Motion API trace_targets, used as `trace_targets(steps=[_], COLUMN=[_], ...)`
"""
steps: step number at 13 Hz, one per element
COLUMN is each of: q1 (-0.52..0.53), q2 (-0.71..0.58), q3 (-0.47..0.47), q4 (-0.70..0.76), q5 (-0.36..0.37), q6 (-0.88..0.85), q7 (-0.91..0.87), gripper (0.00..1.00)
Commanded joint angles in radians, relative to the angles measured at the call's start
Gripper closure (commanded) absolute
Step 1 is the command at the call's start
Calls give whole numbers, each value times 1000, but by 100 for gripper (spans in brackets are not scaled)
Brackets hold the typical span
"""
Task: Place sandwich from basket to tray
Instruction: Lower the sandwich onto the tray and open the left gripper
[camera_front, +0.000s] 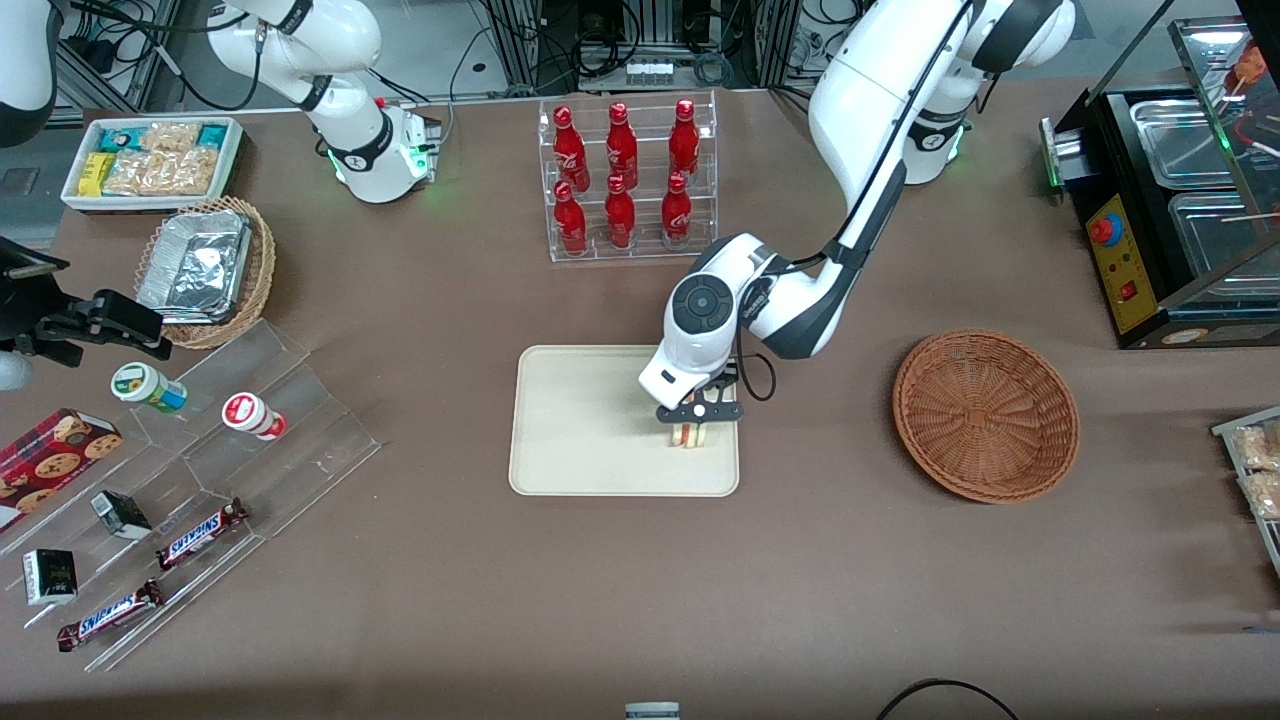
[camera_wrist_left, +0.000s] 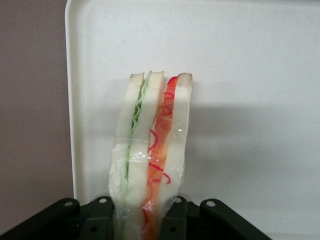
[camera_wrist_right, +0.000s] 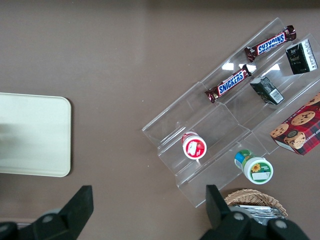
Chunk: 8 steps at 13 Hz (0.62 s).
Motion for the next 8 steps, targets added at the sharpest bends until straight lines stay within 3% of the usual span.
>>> trace_targets(steps=[1,2,4,6,8], q1=[-7,-9,-9,-7,1], q2=[40,43,42,31,-30], q3=[9,10,10,10,11], q4=[53,53,53,55,49], q5=[-24,-24,-22,-24,-35], q6=[-5,-5,-5,-6,-15], q7=[2,2,2,-1,-53], gripper=[60,45,31,0,0])
